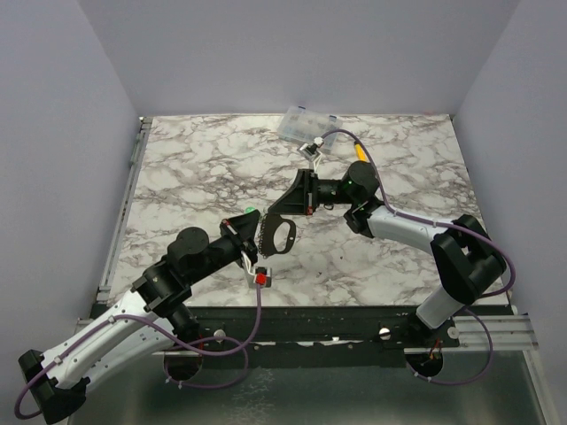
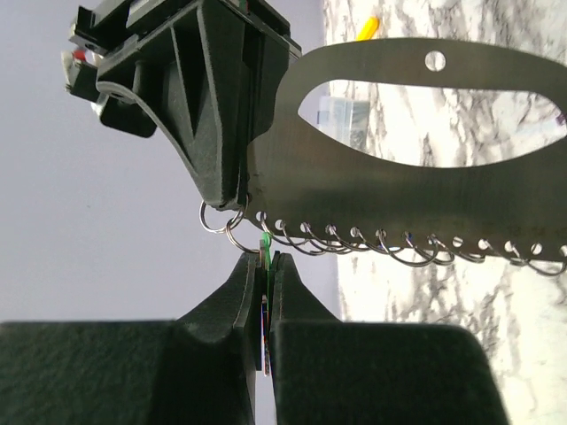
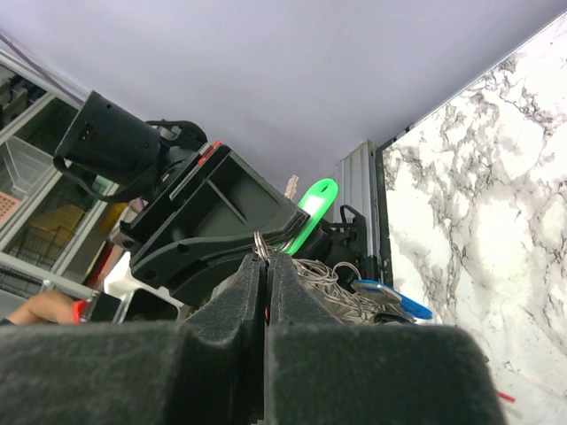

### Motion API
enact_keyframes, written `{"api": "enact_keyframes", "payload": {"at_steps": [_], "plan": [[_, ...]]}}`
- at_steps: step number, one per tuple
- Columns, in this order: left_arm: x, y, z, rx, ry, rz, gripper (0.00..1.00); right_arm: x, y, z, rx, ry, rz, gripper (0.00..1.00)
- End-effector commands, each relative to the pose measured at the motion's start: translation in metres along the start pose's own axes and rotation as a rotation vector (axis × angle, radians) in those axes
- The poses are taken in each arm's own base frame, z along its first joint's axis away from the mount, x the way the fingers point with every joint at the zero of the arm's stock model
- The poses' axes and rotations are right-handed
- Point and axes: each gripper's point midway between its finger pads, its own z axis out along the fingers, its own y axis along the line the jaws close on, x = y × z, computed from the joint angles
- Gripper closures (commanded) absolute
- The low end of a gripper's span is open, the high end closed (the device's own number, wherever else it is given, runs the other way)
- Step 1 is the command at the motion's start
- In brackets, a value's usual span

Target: Remove the keys from the keyring

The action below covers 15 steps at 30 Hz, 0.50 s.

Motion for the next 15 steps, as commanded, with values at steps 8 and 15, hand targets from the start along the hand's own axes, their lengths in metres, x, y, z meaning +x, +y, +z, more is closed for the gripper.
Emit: {"api": "enact_keyframes", "payload": {"at_steps": [8, 15], "plan": [[0.013, -0.041, 0.005, 0.148, 0.040, 0.286, 1.00, -0.033, -0.005, 0.005, 0.057, -0.149, 0.035, 0.99], [0.011, -0.039, 0.008, 0.158, 0.024, 0.451, 1.00, -0.031, -0.028, 0.006, 0.143, -0.168, 0.119, 0.99]]}}
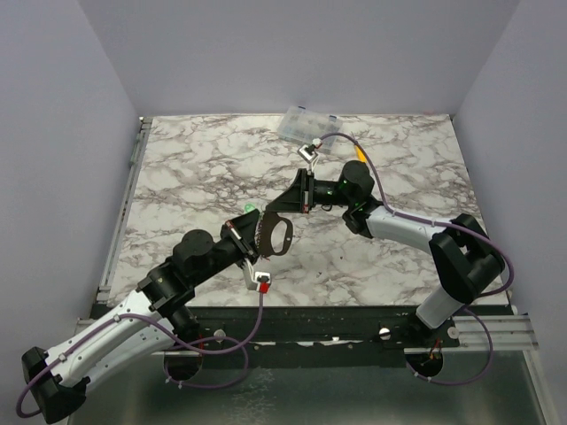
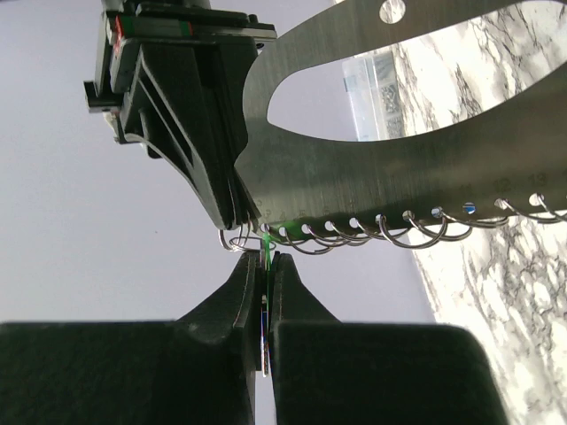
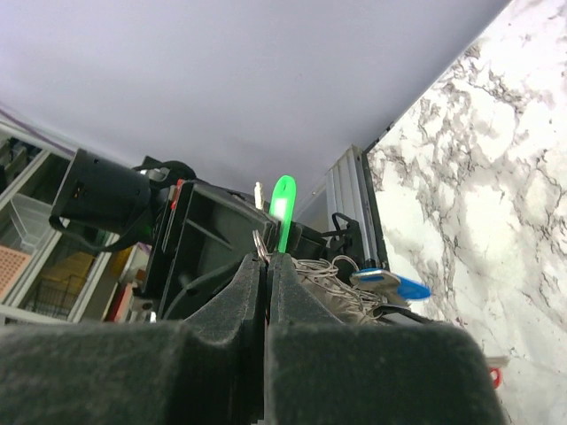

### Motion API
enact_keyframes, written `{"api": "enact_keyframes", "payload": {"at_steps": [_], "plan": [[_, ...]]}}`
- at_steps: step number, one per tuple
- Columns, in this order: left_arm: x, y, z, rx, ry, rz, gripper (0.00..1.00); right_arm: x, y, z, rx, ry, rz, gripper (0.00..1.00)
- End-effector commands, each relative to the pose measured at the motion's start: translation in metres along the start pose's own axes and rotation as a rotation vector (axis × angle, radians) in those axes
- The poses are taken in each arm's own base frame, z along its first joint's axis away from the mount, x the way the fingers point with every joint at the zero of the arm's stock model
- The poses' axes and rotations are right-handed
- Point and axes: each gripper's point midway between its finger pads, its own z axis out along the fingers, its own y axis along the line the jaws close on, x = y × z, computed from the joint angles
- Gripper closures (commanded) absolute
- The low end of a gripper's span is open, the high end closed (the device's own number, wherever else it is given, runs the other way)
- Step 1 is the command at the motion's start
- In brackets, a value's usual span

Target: Remove the keys from the keyring

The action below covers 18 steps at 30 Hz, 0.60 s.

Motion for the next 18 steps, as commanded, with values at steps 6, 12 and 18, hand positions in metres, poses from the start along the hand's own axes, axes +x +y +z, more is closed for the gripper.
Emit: {"api": "enact_keyframes", "payload": {"at_steps": [6, 12, 18], "plan": [[-0.019, -0.032, 0.009, 0.129, -0.088, 0.249, 1.00, -0.030, -0.011, 0.006, 0.072, -0.128, 0.044, 0.99], [-0.026, -0.039, 0.012, 0.165, -0.128, 0.334, 1.00, -0.031, -0.009, 0.006, 0.062, -0.135, 0.061, 0.99], [-0.036, -0.047, 0.016, 0.202, -0.180, 0.407, 1.00, -0.030, -0.004, 0.009, 0.037, -0.136, 0.070, 0.99]]}}
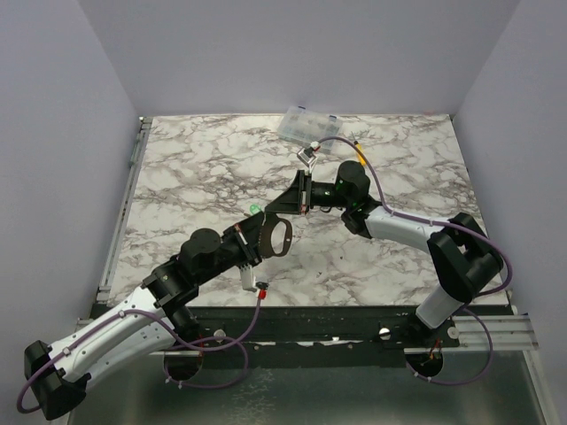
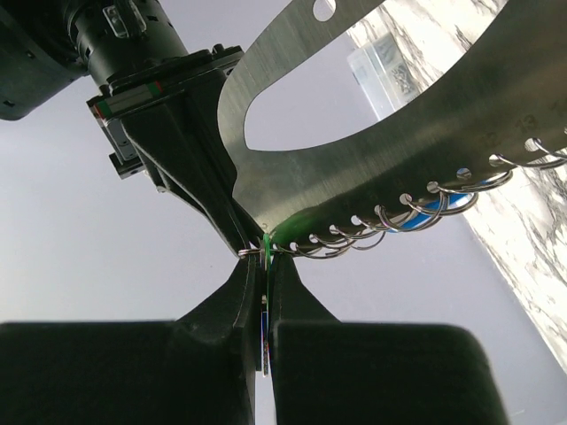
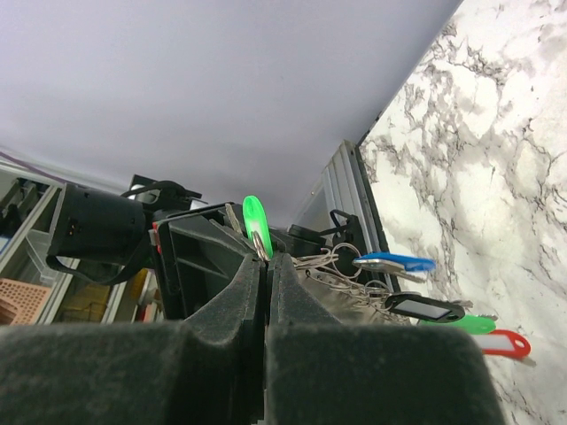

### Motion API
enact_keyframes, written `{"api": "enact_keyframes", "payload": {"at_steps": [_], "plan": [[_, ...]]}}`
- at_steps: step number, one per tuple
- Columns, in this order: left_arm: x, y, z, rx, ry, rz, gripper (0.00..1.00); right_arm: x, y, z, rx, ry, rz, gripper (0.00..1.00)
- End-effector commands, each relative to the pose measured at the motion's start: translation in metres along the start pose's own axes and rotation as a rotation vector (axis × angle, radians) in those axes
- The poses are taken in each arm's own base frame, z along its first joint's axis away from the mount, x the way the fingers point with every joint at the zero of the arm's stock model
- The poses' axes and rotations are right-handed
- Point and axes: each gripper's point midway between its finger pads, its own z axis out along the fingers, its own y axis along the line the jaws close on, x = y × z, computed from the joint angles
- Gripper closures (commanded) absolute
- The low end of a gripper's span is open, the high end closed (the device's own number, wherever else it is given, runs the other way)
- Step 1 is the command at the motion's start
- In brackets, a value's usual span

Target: Remove the keys from the keyring

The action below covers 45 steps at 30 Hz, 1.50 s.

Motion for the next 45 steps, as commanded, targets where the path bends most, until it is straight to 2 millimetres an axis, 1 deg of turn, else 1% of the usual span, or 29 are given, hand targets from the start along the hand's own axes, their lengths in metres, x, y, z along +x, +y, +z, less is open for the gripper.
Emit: {"api": "enact_keyframes", "payload": {"at_steps": [1, 4, 7, 9, 11, 13, 14, 16, 17, 19, 22, 23, 24, 26, 27, 29, 32, 35, 39, 41, 45], "plan": [[-0.039, -0.028, 0.009, 0.108, -0.169, 0.127, 1.00, -0.031, 0.017, 0.007, -0.040, -0.122, -0.030, 0.99], [-0.046, -0.036, 0.009, 0.156, -0.210, 0.211, 1.00, -0.030, 0.018, 0.009, -0.045, -0.114, -0.022, 0.99], [-0.049, -0.041, 0.007, 0.193, -0.235, 0.231, 1.00, -0.030, 0.020, 0.009, -0.055, -0.115, -0.019, 0.99], [-0.048, -0.042, 0.006, 0.205, -0.234, 0.218, 1.00, -0.029, 0.023, 0.008, -0.062, -0.111, -0.024, 0.93], [-0.047, -0.041, 0.003, 0.209, -0.232, 0.203, 1.00, -0.029, 0.023, 0.007, -0.059, -0.113, -0.029, 0.90], [-0.047, -0.039, 0.000, 0.207, -0.235, 0.181, 1.00, -0.027, 0.021, 0.007, -0.055, -0.110, -0.036, 0.84], [-0.046, -0.038, -0.001, 0.208, -0.235, 0.176, 1.00, -0.026, 0.020, 0.007, -0.054, -0.106, -0.042, 0.82], [-0.046, -0.036, -0.004, 0.200, -0.236, 0.160, 1.00, -0.025, 0.018, 0.007, -0.050, -0.100, -0.045, 0.81], [-0.046, -0.036, -0.004, 0.200, -0.236, 0.157, 1.00, -0.024, 0.016, 0.007, -0.048, -0.098, -0.047, 0.82], [-0.046, -0.036, -0.005, 0.198, -0.233, 0.154, 1.00, -0.023, 0.016, 0.007, -0.049, -0.091, -0.055, 0.98], [-0.045, -0.033, -0.006, 0.191, -0.228, 0.125, 1.00, -0.020, 0.015, 0.007, -0.042, -0.072, -0.081, 0.99], [-0.044, -0.033, -0.006, 0.188, -0.223, 0.113, 1.00, -0.020, 0.015, 0.007, -0.037, -0.059, -0.111, 0.98], [-0.043, -0.032, -0.007, 0.188, -0.218, 0.099, 1.00, -0.018, 0.014, 0.006, -0.030, -0.044, -0.144, 0.90], [-0.041, -0.033, -0.007, 0.186, -0.203, 0.074, 1.00, -0.014, 0.011, 0.003, -0.024, -0.019, -0.243, 0.70], [-0.039, -0.031, -0.007, 0.176, -0.194, 0.059, 1.00, -0.012, 0.010, 0.001, -0.021, -0.010, -0.275, 0.62], [-0.038, -0.028, -0.008, 0.158, -0.184, 0.035, 1.00, -0.003, 0.007, -0.005, -0.027, 0.022, -0.356, 0.53], [-0.037, -0.023, -0.009, 0.133, -0.185, 0.011, 1.00, 0.015, -0.001, -0.013, -0.054, 0.104, -0.469, 0.49], [-0.038, -0.017, -0.011, 0.111, -0.193, 0.003, 1.00, 0.034, -0.008, -0.021, -0.104, 0.167, -0.562, 0.49], [-0.042, -0.007, -0.014, 0.067, -0.223, -0.011, 1.00, 0.051, -0.010, -0.029, -0.202, 0.225, -0.746, 0.48], [-0.044, -0.003, -0.015, 0.048, -0.238, -0.013, 1.00, 0.055, -0.012, -0.031, -0.234, 0.246, -0.834, 0.48], [-0.048, 0.002, -0.017, 0.027, -0.257, -0.002, 1.00, 0.057, -0.015, -0.031, -0.282, 0.269, -0.954, 0.49]]}}
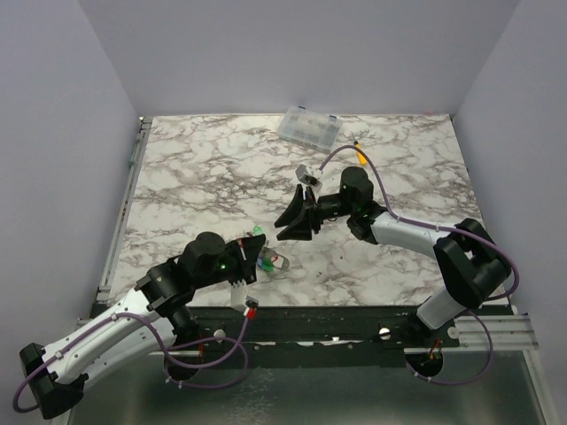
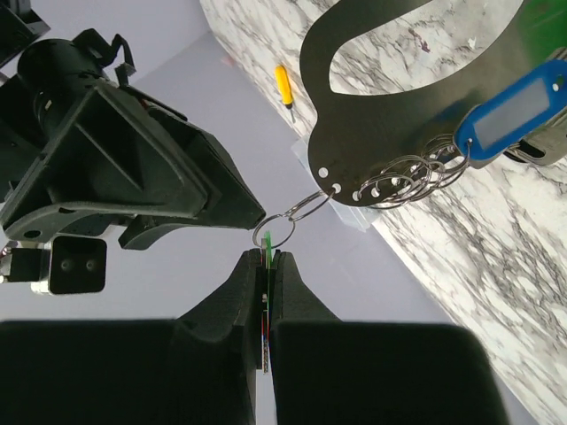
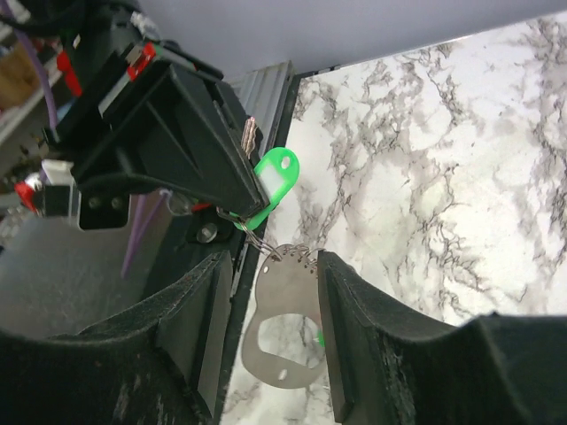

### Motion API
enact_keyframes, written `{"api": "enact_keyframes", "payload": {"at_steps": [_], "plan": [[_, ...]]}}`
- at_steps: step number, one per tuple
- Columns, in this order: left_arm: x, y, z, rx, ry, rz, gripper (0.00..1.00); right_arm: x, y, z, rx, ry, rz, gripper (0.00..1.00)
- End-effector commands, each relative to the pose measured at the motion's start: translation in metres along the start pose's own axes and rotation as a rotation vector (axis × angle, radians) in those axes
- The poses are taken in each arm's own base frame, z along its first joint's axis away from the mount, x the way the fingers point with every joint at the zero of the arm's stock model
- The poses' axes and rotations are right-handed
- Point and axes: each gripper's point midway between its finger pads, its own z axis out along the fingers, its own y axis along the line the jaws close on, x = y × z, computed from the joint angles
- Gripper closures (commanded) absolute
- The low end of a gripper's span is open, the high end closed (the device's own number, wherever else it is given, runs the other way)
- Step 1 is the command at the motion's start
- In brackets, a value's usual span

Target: Remove the keys from the keyring

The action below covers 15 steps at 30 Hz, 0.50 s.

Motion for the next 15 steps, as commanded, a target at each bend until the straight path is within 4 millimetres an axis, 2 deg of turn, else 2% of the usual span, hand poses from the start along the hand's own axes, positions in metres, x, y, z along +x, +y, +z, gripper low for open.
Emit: {"api": "enact_keyframes", "payload": {"at_steps": [1, 9, 15], "plan": [[-0.006, 0.027, -0.007, -0.101, -0.046, 0.022, 1.00, 0.002, 0.009, -0.002, -0.110, 0.025, -0.259, 0.49], [-0.008, 0.031, -0.009, -0.120, -0.059, 0.026, 1.00, 0.016, 0.021, 0.004, -0.199, 0.029, -0.348, 0.49], [-0.010, 0.033, -0.008, -0.135, -0.070, 0.030, 1.00, 0.027, 0.027, 0.018, -0.231, 0.040, -0.349, 0.49]]}}
